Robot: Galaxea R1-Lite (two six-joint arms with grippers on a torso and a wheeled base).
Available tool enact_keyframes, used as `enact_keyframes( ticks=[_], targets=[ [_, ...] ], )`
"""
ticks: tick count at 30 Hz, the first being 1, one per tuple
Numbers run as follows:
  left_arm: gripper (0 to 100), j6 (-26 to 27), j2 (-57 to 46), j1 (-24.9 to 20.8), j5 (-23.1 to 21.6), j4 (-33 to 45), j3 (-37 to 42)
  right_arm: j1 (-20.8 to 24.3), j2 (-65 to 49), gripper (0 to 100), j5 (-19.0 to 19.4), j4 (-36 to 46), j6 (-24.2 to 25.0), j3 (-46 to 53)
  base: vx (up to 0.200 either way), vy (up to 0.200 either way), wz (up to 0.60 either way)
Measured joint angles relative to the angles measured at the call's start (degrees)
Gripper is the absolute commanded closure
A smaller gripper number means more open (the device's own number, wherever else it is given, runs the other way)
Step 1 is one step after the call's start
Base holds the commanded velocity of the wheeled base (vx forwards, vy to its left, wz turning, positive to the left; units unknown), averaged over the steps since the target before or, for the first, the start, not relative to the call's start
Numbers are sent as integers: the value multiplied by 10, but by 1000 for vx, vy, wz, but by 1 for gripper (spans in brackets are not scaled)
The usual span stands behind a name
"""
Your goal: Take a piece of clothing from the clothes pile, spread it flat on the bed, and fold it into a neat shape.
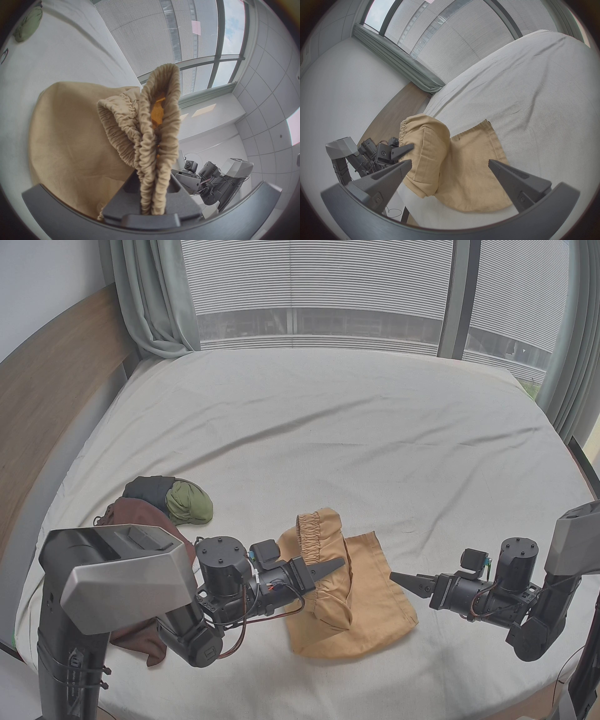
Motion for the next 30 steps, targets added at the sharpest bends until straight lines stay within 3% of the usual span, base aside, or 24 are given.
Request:
enact_keyframes(
  ticks=[30],
  targets=[
    [100,-9,58,-21,0,67,-87,-5,-3,0,0,0,0,-5,0,0,0]
  ],
)
